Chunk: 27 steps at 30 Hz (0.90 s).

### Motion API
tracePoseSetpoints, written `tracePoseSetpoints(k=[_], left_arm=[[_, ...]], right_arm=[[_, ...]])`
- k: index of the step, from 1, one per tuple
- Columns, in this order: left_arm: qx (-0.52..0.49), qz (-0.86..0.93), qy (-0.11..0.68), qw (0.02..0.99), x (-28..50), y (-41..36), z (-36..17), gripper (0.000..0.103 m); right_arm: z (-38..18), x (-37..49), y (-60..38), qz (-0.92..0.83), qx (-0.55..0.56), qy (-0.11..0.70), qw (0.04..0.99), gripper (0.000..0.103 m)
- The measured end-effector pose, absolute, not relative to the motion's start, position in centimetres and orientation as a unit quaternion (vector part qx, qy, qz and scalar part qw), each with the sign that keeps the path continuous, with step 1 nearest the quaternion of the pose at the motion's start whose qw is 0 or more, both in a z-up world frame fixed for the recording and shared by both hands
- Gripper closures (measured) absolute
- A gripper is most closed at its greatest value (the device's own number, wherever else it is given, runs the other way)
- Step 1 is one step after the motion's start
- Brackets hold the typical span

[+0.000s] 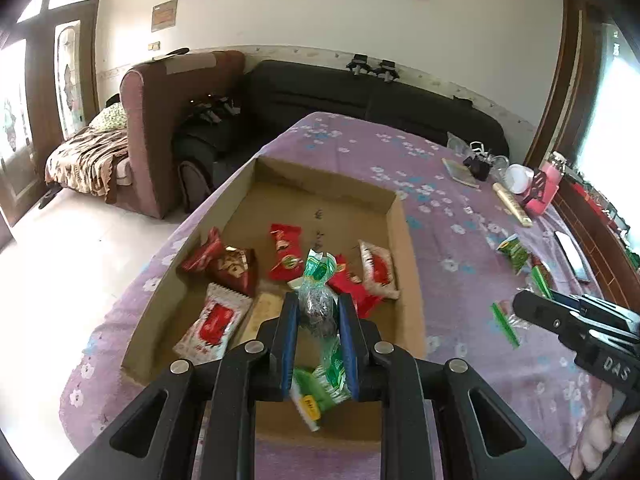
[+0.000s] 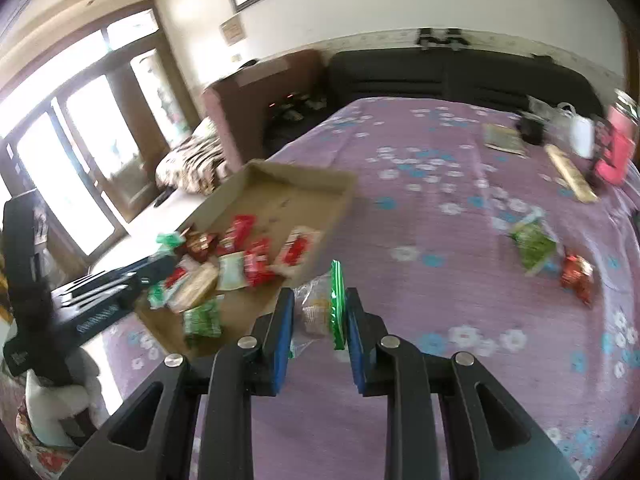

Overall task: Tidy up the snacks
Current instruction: 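Carry both held snacks over the box and open both grippers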

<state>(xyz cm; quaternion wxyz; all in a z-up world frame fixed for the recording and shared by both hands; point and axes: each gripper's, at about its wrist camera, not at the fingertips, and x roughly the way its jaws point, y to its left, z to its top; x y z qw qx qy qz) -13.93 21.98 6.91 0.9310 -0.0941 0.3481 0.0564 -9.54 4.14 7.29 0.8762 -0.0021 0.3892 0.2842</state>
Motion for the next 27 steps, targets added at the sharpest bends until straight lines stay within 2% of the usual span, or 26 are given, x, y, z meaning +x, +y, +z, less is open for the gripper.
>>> tracePoseSetpoints(k=[10,27], left_arm=[[-0.065,0.094,0.33,0.937,-15.2,23.7,7.0,0.083],[-0.079,0.087,0.335,0.935,-15.0,24.4,6.3,0.083]], right_arm=[[6.0,-10.3,10.5,0.313,-0.043,0.404,0.858,0.079],[5.2,-9.9,12.2,0.306,-0.051,0.414,0.856,0.079]])
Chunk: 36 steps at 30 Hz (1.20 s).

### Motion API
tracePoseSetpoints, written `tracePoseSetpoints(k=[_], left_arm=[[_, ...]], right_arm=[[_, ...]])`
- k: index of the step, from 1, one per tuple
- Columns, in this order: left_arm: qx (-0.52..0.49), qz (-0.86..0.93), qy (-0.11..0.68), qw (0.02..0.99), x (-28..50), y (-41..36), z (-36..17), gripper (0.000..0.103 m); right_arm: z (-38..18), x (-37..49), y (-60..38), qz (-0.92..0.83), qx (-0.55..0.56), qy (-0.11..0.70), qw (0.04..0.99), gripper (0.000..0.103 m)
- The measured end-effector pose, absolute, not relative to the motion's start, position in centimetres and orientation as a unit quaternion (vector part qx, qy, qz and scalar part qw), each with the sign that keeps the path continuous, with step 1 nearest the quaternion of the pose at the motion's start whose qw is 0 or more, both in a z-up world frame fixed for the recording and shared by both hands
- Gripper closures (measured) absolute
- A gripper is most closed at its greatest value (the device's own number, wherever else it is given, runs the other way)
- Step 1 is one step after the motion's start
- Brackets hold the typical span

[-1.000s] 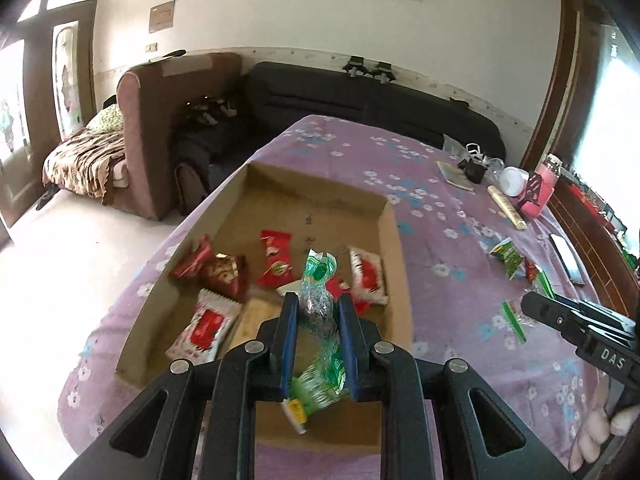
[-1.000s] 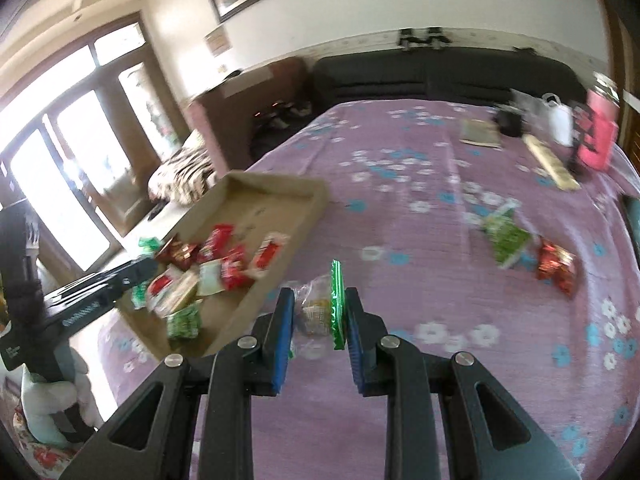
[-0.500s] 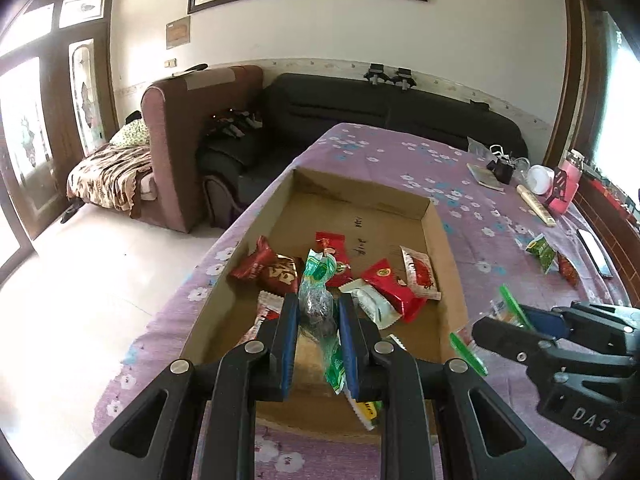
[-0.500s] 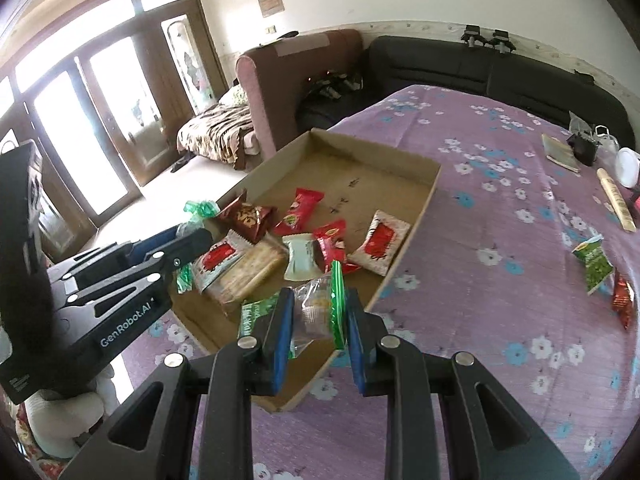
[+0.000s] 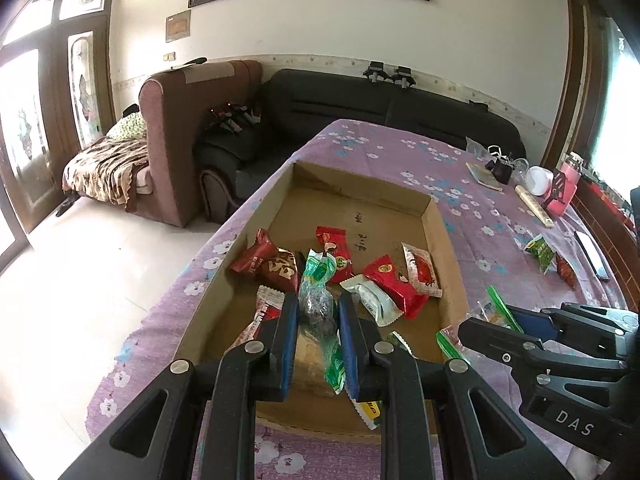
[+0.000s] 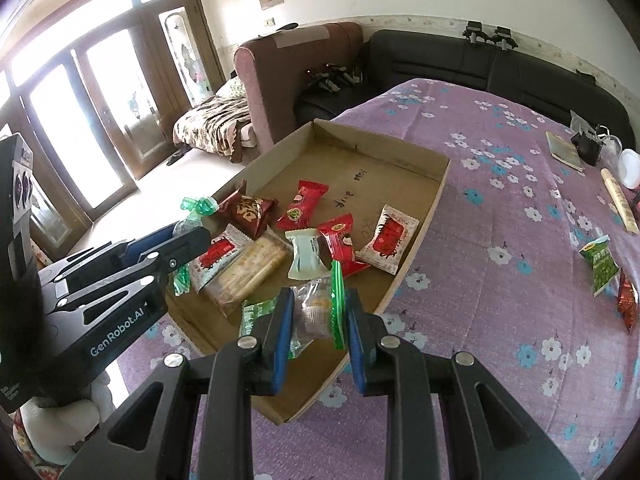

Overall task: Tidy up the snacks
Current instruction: 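Carry both held snacks over the box and open both grippers, then move both open grippers back toward the last snacks on the table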

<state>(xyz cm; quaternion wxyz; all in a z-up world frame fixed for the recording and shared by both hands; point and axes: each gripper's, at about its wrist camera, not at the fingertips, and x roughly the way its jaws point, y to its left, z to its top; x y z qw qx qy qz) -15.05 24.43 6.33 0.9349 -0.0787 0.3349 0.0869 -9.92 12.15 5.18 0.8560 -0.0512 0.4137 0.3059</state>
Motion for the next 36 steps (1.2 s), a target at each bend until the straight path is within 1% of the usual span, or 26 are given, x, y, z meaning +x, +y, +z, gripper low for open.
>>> tracePoseSetpoints(k=[24,26,28,30,36], left_arm=[[-0.078,0.091,0.364,0.924,-10.8,24.9,4.7,0.082],[-0.077,0.093,0.366,0.923,-10.6,24.9,4.6,0.076],[-0.076,0.097,0.364,0.923,-10.5,24.9,4.7,0.057],[-0.074,0.1,0.361,0.924,-10.5,24.9,4.8,0.054],[-0.065,0.104,0.355,0.927,-10.9,24.5,5.7,0.049]], right_arm=[[3.5,-6.0,13.8,0.296,-0.065,0.419,0.856,0.079],[3.3,-5.8,14.0,0.297,-0.066,0.42,0.855,0.077],[3.2,-5.7,14.2,0.301,-0.067,0.416,0.855,0.077],[3.4,-5.7,14.3,0.305,-0.066,0.411,0.857,0.077],[4.0,-5.9,13.8,0.306,-0.057,0.406,0.859,0.076]])
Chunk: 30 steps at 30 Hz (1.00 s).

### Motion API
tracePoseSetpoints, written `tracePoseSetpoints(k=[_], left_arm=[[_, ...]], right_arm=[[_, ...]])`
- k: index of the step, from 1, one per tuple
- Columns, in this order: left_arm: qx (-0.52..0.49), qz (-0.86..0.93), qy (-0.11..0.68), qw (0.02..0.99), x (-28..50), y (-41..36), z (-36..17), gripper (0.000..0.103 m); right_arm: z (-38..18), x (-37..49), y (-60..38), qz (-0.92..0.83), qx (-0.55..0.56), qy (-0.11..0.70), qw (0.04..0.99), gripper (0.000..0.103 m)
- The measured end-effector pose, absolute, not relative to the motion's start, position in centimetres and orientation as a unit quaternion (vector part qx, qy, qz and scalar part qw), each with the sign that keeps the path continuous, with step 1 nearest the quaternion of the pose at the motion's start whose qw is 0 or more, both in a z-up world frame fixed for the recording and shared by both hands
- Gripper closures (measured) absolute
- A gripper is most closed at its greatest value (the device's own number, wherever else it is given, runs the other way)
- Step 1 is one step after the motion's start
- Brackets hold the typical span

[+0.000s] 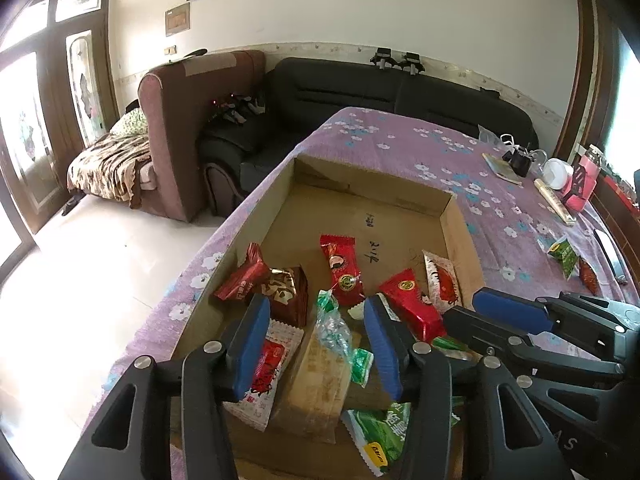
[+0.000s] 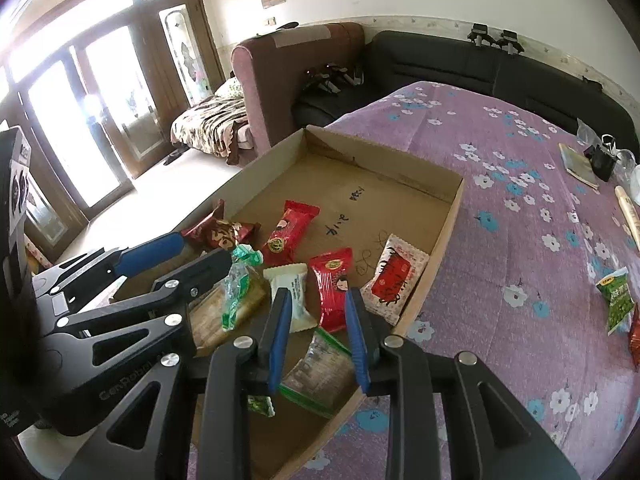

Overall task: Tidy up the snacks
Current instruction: 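Move both open grippers back toward the last snacks on the table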

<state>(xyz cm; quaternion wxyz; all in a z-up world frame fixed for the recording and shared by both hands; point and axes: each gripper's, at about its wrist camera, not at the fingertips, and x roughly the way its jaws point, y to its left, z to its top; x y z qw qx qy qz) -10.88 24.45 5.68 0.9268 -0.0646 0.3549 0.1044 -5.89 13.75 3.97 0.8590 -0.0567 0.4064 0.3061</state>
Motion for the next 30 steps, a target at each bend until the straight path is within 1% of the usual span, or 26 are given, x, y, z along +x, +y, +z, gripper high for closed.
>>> tracePoseSetpoints(k=[2,4,9,11,13,15,20,23,24,26,28,30], left_arm=[[-0.062,0.105,0.352,0.928,-11.1,24.2,6.0,0.047],[-0.058,0.104,0.348,0.93,-11.4,23.8,6.5,0.043],[-0.051,0.097,0.336,0.935,-12.4,22.5,7.9,0.039],[-0.049,0.087,0.329,0.939,-12.9,21.9,8.7,0.037],[-0.051,0.071,0.321,0.943,-13.4,21.2,9.5,0.03],[-0.051,0.053,0.316,0.946,-13.6,20.1,10.1,0.027],[-0.056,-0.003,0.335,0.941,-12.5,17.0,9.8,0.027],[-0.075,-0.044,0.353,0.931,-11.2,15.1,9.3,0.027],[-0.083,-0.062,0.362,0.926,-10.4,14.2,9.0,0.027],[-0.085,-0.084,0.374,0.92,-9.3,12.6,8.9,0.027],[-0.088,-0.102,0.382,0.914,-8.1,11.1,9.0,0.027],[-0.095,-0.121,0.388,0.909,-6.6,9.6,9.1,0.027]], right_arm=[[4.3,-6.0,13.3,0.304,-0.053,0.404,0.861,0.076],[4.6,-6.3,12.7,0.301,-0.049,0.402,0.863,0.076],[5.3,-6.9,10.3,0.29,-0.039,0.393,0.872,0.076],[5.5,-7.1,8.2,0.277,-0.035,0.389,0.878,0.076],[5.5,-7.2,5.0,0.253,-0.026,0.389,0.885,0.075],[5.5,-6.9,1.6,0.225,-0.011,0.388,0.893,0.076],[5.2,-4.7,-11.4,0.108,0.065,0.399,0.908,0.075],[4.7,-3.5,-16.7,0.061,0.086,0.404,0.909,0.074],[4.5,-3.1,-17.7,0.055,0.094,0.406,0.907,0.073],[3.9,-2.1,-19.6,0.057,0.115,0.407,0.904,0.067],[3.3,-0.7,-20.4,0.063,0.119,0.411,0.902,0.064],[2.6,0.7,-20.6,0.067,0.109,0.412,0.902,0.063]])
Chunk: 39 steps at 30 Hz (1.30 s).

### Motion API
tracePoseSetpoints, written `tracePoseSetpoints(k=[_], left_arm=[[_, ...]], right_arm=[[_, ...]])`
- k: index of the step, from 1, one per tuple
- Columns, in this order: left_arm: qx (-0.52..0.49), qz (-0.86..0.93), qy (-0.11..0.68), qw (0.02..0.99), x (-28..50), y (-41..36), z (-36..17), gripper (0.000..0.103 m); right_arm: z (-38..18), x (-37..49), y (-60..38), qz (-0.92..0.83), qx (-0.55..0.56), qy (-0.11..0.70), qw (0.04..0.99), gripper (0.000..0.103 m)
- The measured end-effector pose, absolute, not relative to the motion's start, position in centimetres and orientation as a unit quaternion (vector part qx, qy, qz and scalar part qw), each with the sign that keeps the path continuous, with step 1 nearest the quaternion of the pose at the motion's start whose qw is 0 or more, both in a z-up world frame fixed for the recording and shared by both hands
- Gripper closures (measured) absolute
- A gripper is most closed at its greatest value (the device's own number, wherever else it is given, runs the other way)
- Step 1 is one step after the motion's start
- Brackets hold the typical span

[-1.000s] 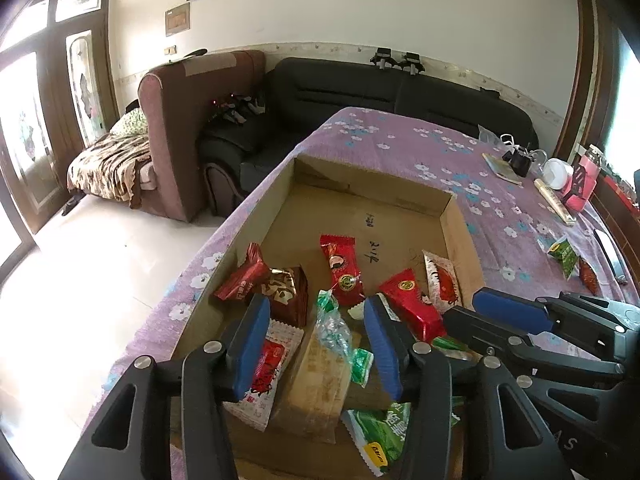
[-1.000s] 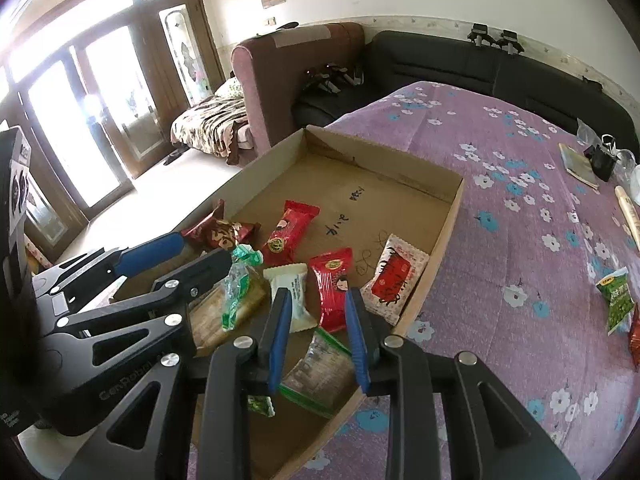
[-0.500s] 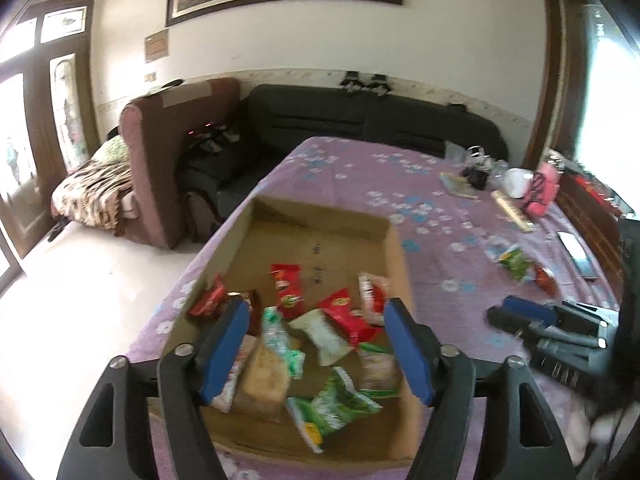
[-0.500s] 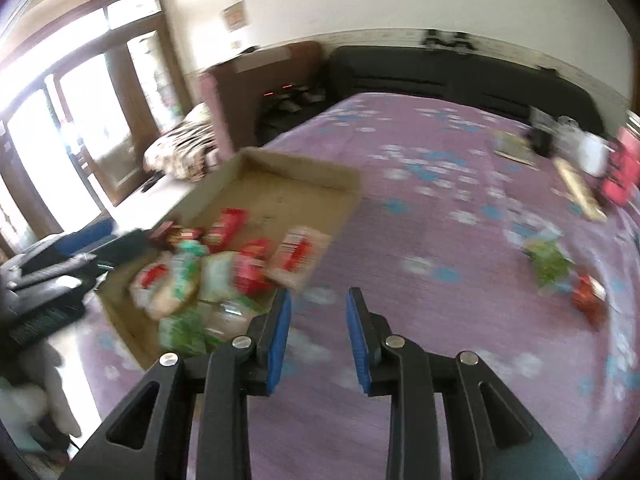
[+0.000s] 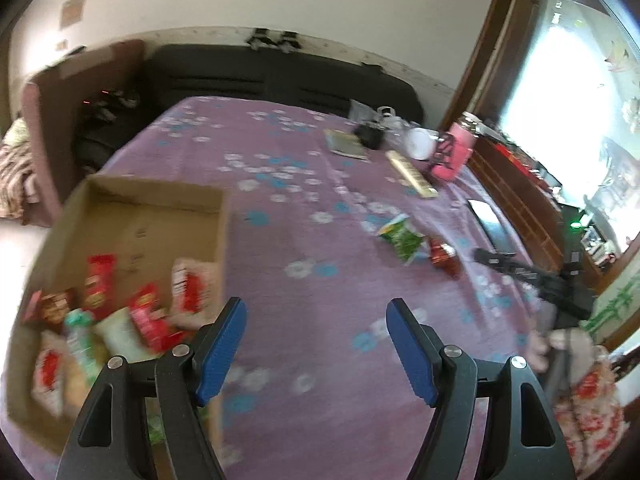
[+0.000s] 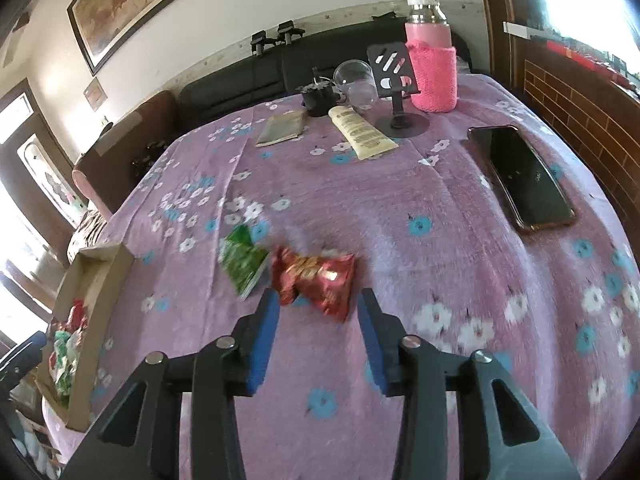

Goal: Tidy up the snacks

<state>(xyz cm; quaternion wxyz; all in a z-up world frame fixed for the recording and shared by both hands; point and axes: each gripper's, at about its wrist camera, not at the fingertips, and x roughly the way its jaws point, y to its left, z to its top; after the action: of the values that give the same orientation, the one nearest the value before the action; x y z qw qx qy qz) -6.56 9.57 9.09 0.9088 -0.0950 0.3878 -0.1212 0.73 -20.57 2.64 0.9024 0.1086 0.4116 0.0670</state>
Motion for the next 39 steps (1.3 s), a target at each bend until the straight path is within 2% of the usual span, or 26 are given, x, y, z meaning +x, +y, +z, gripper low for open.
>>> tracePoseSetpoints(k=[6,8,10,11,13,18,23,37,38,39], left_arm=[[-0.143,-0.172,0.42,0.88,-0.9,5.7,7.8,0.027],[-0.158,-0.177,0.429,0.872,1.2,4.9,7.1,0.027],[-0.166,-0.185,0.434,0.866,3.2,3.8,6.5,0.027],[-0.168,-0.189,0.436,0.864,4.0,3.4,6.3,0.027],[-0.171,-0.194,0.443,0.859,5.9,2.2,5.6,0.028],[-0.144,-0.201,0.458,0.854,9.1,-0.8,4.0,0.028],[-0.096,-0.201,0.469,0.855,10.6,-3.5,2.8,0.028],[-0.007,-0.191,0.472,0.86,11.2,-7.1,1.0,0.027],[-0.002,-0.189,0.473,0.861,11.1,-7.2,0.9,0.028],[0.003,-0.186,0.471,0.862,10.9,-7.2,1.0,0.038]], right_arm=[[1.3,4.9,-19.1,0.117,0.045,0.426,0.896,0.052],[0.8,5.8,-18.6,0.137,0.033,0.434,0.89,0.045],[0.3,6.3,-18.0,0.155,0.018,0.442,0.883,0.044],[0.1,6.3,-17.5,0.16,-0.002,0.44,0.884,0.039],[-0.2,6.1,-17.0,0.168,-0.023,0.44,0.882,0.038],[-0.7,5.2,-16.4,0.176,-0.043,0.451,0.874,0.04],[-0.6,4.6,-17.0,0.171,-0.024,0.453,0.875,0.058],[1.3,0.5,-18.4,0.168,0.005,0.44,0.882,0.061],[1.4,0.3,-18.5,0.167,0.006,0.439,0.883,0.061],[1.4,0.2,-18.6,0.166,0.01,0.438,0.883,0.061]])
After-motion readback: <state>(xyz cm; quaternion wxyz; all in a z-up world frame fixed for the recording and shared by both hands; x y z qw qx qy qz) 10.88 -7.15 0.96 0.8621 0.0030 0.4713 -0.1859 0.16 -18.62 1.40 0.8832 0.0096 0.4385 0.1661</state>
